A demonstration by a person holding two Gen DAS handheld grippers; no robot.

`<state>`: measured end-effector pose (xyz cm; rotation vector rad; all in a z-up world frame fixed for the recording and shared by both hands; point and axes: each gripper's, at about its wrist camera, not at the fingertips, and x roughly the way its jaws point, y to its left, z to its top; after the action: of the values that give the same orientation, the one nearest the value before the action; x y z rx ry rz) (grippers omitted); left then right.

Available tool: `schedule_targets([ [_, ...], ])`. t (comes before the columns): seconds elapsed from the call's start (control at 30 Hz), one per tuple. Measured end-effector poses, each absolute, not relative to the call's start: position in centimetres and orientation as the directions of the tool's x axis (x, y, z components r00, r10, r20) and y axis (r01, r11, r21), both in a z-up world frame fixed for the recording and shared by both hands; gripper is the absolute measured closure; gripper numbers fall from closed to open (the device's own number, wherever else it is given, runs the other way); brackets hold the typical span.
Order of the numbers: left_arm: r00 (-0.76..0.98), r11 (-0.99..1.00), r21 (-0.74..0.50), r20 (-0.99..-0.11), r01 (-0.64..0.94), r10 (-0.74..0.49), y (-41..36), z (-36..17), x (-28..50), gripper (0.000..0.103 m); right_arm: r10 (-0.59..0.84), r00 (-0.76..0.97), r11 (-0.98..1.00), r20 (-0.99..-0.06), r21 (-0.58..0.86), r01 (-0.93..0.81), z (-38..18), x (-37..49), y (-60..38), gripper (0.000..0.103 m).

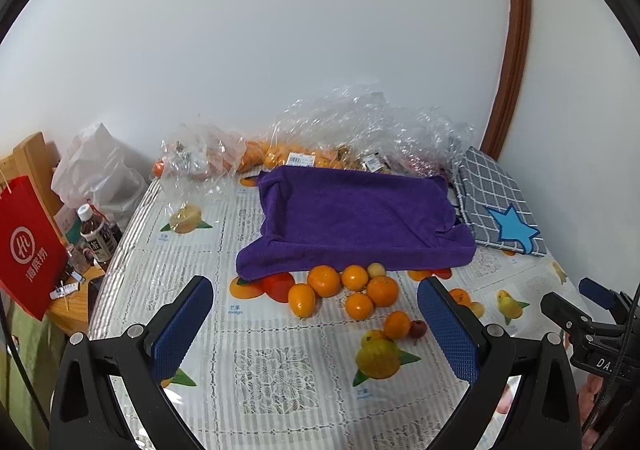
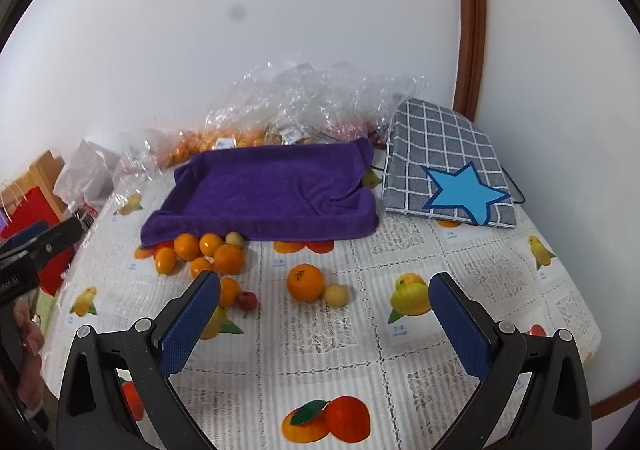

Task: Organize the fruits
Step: 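Grasp the pale yellow fruit with the right gripper while the left gripper grasps an orange kumquat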

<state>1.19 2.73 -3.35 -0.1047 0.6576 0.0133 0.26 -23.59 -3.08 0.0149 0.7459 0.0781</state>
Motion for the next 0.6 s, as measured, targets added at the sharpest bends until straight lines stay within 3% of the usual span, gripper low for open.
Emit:
schedule_targets([
  [0.2,0.771,0.996,-0.078,-0.637,-0.053,-0.009,3.2,-5.7,2.7,0.003,0.076,0.707,0.997,-0.703,0.052,-0.056,-6.6,2.1,-24.4,0.001],
  [0.37,0.753,0.998,-0.059,-0.658,-0.037,-0.01,2.8,-7.3,3.9,0.005,0.05,0.651,0.998,-0.757,0.017,-0.058,-9.8,3.8,-24.5,0.016],
  [0.6,0.721,0.997,-0.06,-0.693,-0.044,-0.01,3.2,-9.6,5.4,0.014,0.057,0.648,0.998,-0.759,0.037,-0.044,-12.7,4.6,-25.0,0.019],
])
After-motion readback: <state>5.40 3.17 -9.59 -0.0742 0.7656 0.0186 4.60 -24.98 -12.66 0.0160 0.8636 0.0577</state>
